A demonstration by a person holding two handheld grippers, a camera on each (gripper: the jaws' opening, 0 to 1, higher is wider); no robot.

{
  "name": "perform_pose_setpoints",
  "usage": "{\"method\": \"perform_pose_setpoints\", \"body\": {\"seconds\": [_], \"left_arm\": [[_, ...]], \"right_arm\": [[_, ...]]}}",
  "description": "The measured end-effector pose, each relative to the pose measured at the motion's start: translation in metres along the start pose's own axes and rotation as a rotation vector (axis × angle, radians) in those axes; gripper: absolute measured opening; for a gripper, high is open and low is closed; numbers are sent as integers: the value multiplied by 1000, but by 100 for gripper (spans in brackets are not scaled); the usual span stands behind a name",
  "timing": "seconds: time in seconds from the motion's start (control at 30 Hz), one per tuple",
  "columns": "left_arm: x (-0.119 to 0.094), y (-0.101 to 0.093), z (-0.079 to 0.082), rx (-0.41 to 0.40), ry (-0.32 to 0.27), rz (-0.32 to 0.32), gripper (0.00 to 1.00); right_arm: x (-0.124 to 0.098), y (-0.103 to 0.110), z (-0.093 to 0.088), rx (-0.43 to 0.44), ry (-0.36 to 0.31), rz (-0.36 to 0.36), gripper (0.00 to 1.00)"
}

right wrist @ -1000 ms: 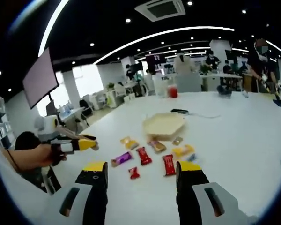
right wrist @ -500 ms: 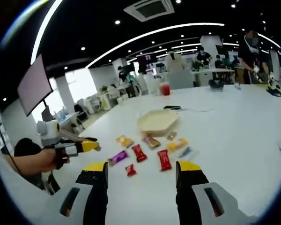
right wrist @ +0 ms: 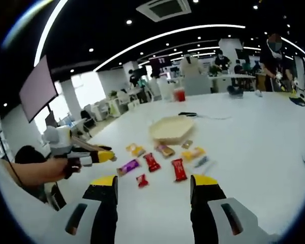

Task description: Place the target food into the container with the food tongs after gripping and lifting it, then release it inside without dropping or visibly crushing the food.

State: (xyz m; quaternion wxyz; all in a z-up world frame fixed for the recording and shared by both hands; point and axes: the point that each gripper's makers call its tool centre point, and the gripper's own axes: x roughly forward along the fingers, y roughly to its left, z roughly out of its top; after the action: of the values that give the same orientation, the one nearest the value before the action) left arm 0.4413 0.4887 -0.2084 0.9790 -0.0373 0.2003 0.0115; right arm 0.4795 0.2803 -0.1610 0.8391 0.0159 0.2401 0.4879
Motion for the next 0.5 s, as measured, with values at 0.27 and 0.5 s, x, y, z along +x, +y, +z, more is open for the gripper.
{"method": "perform_pose_setpoints", "body": {"seconds": [0.27, 0.5], "left_arm": [[7, -2, -8, 16, 43, -3, 27], [15, 3, -14, 2, 64, 15, 27]], "right_arm": [[4, 7, -2, 25, -12, -2, 57], [5, 4, -9, 40, -7, -12, 57]]}}
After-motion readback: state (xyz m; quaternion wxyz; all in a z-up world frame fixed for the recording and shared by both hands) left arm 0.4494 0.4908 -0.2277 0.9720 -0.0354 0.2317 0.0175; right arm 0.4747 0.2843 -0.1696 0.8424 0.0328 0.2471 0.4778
